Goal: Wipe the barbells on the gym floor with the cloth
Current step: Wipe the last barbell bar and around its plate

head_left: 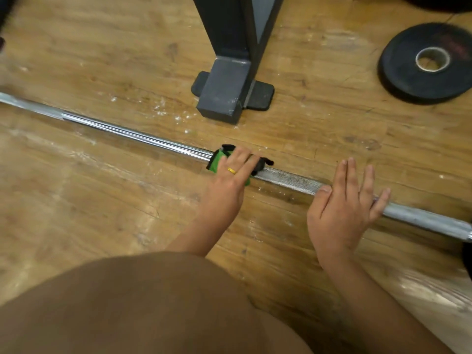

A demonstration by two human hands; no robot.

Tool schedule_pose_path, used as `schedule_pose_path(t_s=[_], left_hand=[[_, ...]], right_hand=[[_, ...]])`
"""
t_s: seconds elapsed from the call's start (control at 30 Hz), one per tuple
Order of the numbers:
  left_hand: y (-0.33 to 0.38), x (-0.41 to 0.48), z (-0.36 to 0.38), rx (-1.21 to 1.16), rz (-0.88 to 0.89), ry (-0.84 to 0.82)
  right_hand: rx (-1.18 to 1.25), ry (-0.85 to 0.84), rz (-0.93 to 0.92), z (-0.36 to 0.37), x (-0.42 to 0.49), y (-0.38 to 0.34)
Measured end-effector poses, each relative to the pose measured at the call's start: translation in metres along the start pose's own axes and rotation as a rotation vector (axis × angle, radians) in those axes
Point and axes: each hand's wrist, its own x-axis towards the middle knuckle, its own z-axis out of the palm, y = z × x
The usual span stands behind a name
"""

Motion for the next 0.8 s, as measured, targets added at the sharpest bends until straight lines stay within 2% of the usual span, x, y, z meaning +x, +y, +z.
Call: schedule_pose_path(t_s=[0.07, 0.13, 0.27, 0.33, 0.5, 0.67, 0.8], left_hand=[[-0.007, 0.004, -0.001, 0.000, 0.085, 0.004], [-0.020, 0.007, -0.006, 0.002, 0.072, 0.011], [-0.064, 0.010, -0.027, -0.026, -0.190, 0.069], [-0.084, 0.013, -0.041, -0.004, -0.252, 0.058], [-0.094, 0.025, -0.056, 0.011, -0.153, -0.037], [-0.099, 0.028, -0.062, -0.010, -0.047, -0.037], [-0.113, 0.036, -0.059, -0.018, -0.176, 0.060]], right_hand=[[-0.012, -0.081, -0.025, -0.002, 0.003, -0.009], [-0.021, -0.183, -0.144, -0.002, 0.003, -0.025], [-0.034, -0.358, -0.373, 0.004, 0.003, -0.067], [-0.031, -0.420, -0.438, 0.007, 0.008, -0.088], [-0.124, -0.425, -0.512, 0.023, 0.021, -0.123], [-0.125, -0.432, -0.578, 0.038, 0.033, -0.146], [-0.136, -0.370, -0.552, 0.043, 0.029, -0.150]])
